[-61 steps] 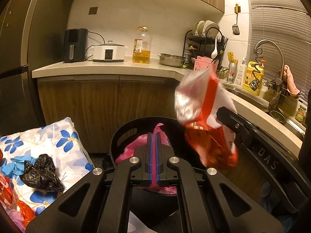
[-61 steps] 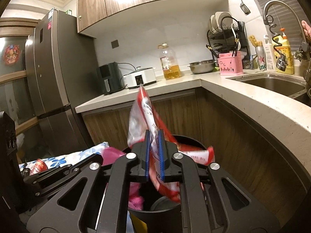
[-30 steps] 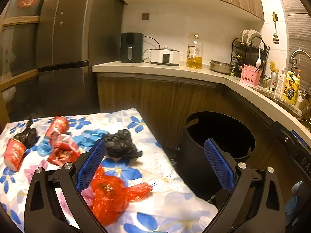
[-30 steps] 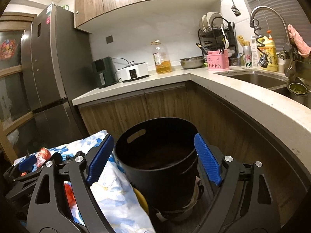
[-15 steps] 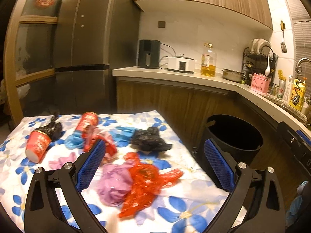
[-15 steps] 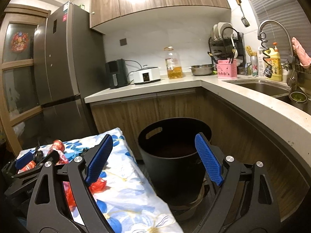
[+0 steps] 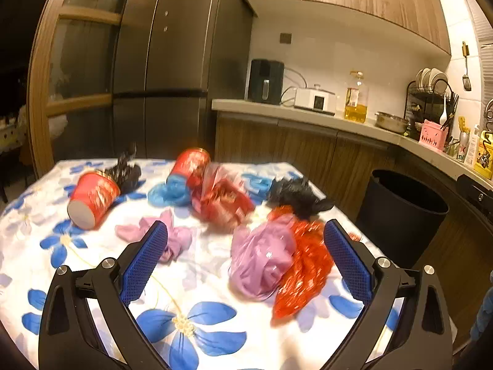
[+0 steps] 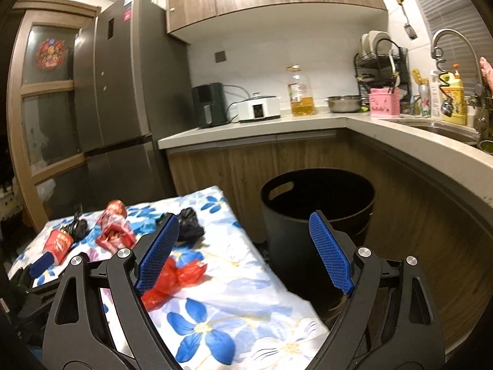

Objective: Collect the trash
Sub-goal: 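Move both tools back over the table toward the remaining trash, then grasp the red bag with the right tool while the left tool grasps the purple bag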

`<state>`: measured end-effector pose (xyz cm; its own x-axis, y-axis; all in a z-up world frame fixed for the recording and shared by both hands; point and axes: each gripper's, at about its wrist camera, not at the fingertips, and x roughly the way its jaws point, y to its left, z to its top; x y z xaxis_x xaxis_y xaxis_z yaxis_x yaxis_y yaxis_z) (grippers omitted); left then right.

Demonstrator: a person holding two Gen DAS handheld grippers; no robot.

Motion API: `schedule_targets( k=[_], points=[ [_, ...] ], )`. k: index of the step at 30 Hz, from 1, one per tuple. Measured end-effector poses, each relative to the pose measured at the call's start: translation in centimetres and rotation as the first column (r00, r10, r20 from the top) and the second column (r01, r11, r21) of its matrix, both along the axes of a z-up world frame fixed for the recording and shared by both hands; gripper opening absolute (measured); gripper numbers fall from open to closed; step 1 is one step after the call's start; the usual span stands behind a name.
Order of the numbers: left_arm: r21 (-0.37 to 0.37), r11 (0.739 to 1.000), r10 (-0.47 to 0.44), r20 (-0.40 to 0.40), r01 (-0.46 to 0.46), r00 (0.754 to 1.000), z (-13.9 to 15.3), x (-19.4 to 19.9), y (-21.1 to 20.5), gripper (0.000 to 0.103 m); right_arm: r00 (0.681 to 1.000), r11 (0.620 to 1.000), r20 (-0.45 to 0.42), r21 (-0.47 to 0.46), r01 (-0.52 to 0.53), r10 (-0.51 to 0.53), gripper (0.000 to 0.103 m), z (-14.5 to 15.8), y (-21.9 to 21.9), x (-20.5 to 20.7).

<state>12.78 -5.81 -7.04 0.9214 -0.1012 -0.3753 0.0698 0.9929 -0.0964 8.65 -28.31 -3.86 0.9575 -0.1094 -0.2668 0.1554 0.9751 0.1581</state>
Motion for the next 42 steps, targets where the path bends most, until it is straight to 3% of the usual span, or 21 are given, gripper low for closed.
schedule_targets(
  k=[7, 12, 18, 20, 21, 24, 31, 39, 42],
  points=[
    [-0.024, 1.000, -0.017, -0.093, 0.015, 0.995, -2.4, 2.6, 0.8, 0.092, 0.998, 0.997, -0.038, -0.039, -0.060, 0.059, 0.085, -1.6, 2.3, 1.4],
    [0.010, 0.999, -0.041, -0.167, 0.044, 0.985, -3.5, 4.4, -0.2, 0.075, 0.996, 0.996, -0.054, -0.047, -0.077, 0.075, 0.085, -2.6, 3.4, 2.4],
    [0.002, 0.997, -0.073, -0.239, 0.076, 0.968, -4.5, 5.6, -0.4, 0.037, 0.990, 0.992, -0.082, -0.048, -0.119, 0.115, 0.085, -3.8, 4.7, 3.8],
    [0.011, 0.997, -0.071, -0.266, 0.077, 0.961, -4.8, 6.0, -0.5, 0.011, 0.986, 0.989, -0.099, -0.044, -0.139, 0.134, 0.085, -4.3, 5.4, 4.3],
    [0.013, 0.997, -0.068, -0.282, 0.075, 0.957, -5.0, 6.2, -0.4, 0.006, 0.984, 0.988, -0.106, -0.042, -0.146, 0.141, 0.085, -4.6, 5.6, 4.6],
    [-0.009, 0.998, -0.068, -0.282, 0.068, 0.957, -5.0, 6.1, 0.1, 0.001, 0.979, 0.985, -0.129, -0.041, -0.166, 0.159, 0.083, -5.3, 6.4, 5.3],
    [-0.043, 0.998, -0.043, -0.164, 0.036, 0.985, -2.0, 3.5, 2.5, 0.001, 0.961, 0.977, -0.181, -0.005, -0.215, 0.211, 0.073, -6.5, 8.0, 7.5],
    [-0.066, 0.998, -0.017, -0.093, 0.011, 0.995, 0.2, 2.3, 4.2, 0.001, 0.934, 0.968, -0.256, 0.044, -0.245, 0.248, 0.058, -8.1, 9.5, 10.2],
    [-0.066, 0.998, -0.017, -0.094, 0.011, 0.995, 0.4, 2.4, 4.2, 0.001, 0.926, 0.964, -0.273, 0.043, -0.261, 0.262, 0.043, -8.5, 9.8, 10.4]
  ],
)
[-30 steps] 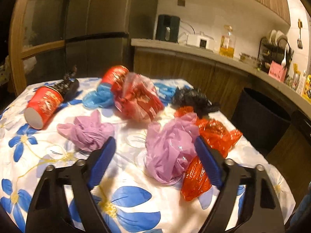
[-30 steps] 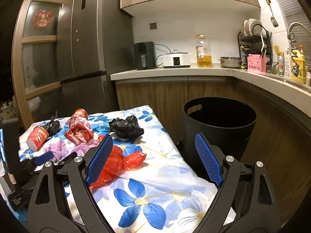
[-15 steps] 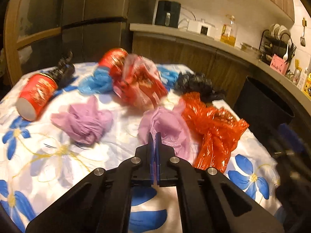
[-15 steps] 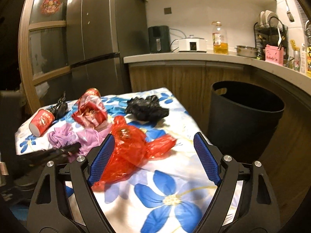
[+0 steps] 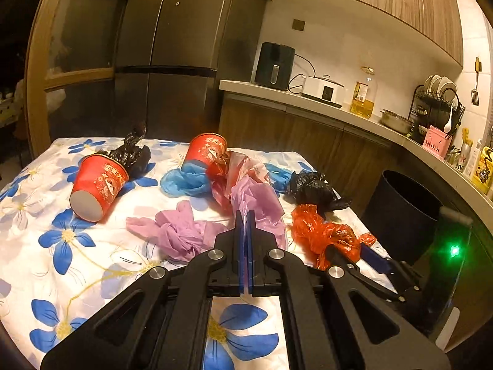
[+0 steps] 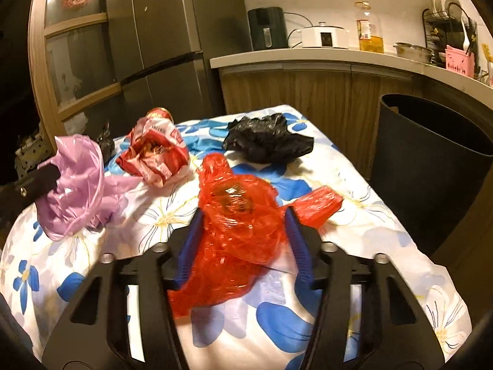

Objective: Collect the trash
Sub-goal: 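Grasp the red bag with the right tool while the left tool grasps the purple bag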

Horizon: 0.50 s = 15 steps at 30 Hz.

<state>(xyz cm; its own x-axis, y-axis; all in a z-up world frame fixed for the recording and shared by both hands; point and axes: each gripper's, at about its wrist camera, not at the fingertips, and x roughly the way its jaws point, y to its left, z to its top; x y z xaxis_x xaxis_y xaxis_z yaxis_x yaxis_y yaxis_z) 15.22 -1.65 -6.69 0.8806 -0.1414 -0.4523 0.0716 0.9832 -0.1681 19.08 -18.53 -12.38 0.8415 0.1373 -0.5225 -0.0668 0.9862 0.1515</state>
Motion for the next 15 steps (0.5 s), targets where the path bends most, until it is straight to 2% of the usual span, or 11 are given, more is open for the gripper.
schedule_targets(
  k=[2, 5, 8, 15],
  points=[
    [0.004, 1.000, -0.001, 0.002, 0.001, 1.000, 0.0, 0.0, 0.0, 0.001, 1.000, 1.000, 0.004, 0.000, -0.009, 0.009, 0.031, 0.0, 0.1, -0.1],
    [0.012, 1.000, -0.003, 0.004, 0.003, 1.000, 0.1, -0.1, -0.1, 0.001, 0.999, 1.000, 0.014, 0.001, -0.029, 0.029, 0.019, 0.2, 0.1, -0.5],
    [0.013, 1.000, 0.000, 0.005, 0.000, 1.000, 0.3, -0.3, -0.2, 0.001, 0.999, 0.999, 0.039, 0.009, -0.037, 0.037, 0.015, 1.0, -0.2, -1.6],
    [0.013, 1.000, -0.018, 0.037, 0.018, 0.999, 1.3, -1.0, -1.2, 0.001, 0.990, 0.999, 0.139, 0.041, -0.021, 0.015, 0.015, 4.6, -1.9, -4.4]
  ],
)
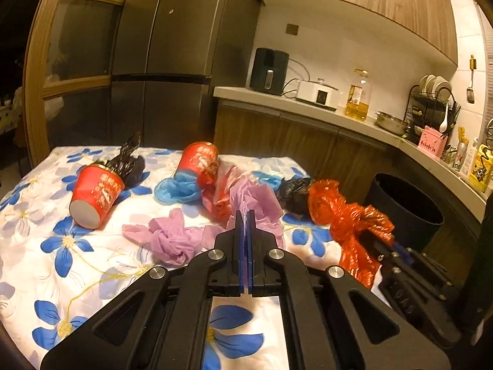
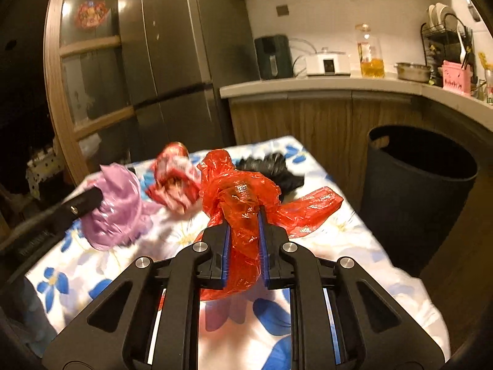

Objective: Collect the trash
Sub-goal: 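Grasp the red bag with the right tool while the left tool grasps the purple bag, then carry the red and purple bags over the black bin with both tools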

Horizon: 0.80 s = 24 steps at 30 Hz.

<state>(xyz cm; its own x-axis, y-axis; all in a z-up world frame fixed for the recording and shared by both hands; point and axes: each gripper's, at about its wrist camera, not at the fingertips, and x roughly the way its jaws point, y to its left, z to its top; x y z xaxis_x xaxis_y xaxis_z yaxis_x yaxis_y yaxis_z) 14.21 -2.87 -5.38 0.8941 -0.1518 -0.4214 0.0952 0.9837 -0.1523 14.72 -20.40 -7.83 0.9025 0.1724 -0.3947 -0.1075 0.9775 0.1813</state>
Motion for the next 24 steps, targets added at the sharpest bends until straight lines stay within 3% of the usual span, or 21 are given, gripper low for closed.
schedule_targets(
  k=[24],
  points=[
    [0.004, 0.986, -0.164, 0.094, 0.164, 0.982, 4.2, -0.2, -8.4, 0.000, 0.979, 0.986, 0.113, 0.033, 0.166, -0.169, 0.015, 4.4, -8.0, -3.9]
  ],
)
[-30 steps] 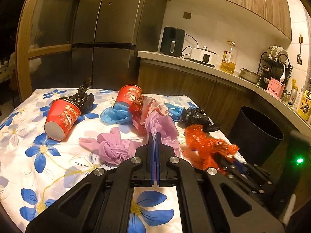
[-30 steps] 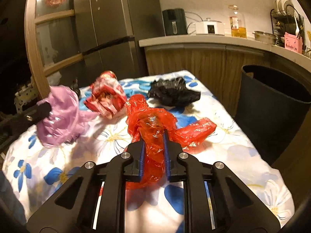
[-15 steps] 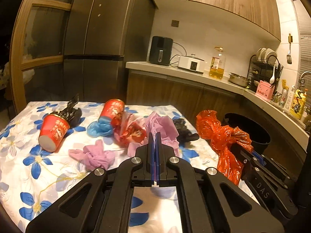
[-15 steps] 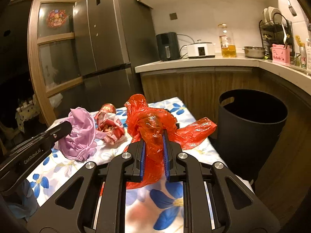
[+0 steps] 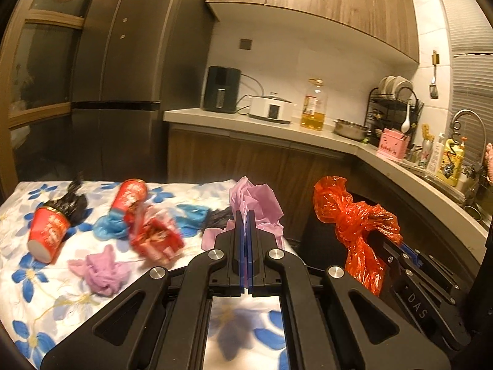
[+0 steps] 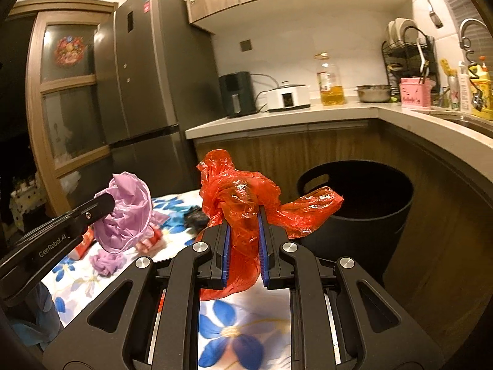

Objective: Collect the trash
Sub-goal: 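Carry the red and purple bags over the black bin with both tools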

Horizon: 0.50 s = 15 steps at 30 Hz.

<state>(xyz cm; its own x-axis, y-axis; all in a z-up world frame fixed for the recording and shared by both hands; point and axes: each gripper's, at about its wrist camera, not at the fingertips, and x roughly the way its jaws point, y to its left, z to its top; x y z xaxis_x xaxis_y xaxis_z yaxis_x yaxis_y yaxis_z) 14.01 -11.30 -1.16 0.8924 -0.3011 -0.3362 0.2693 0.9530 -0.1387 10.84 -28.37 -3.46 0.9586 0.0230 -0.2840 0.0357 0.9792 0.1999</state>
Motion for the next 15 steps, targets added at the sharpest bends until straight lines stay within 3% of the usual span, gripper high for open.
schedule_targets(
  k=[15],
  points=[
    [-0.003, 0.990, -0.142, 0.060, 0.143, 0.988, 2.1, 2.5, -7.8, 0.000, 0.987, 0.989, 0.057, -0.002, 0.149, -0.149, 0.015, 1.7, -6.7, 0.1]
  ],
)
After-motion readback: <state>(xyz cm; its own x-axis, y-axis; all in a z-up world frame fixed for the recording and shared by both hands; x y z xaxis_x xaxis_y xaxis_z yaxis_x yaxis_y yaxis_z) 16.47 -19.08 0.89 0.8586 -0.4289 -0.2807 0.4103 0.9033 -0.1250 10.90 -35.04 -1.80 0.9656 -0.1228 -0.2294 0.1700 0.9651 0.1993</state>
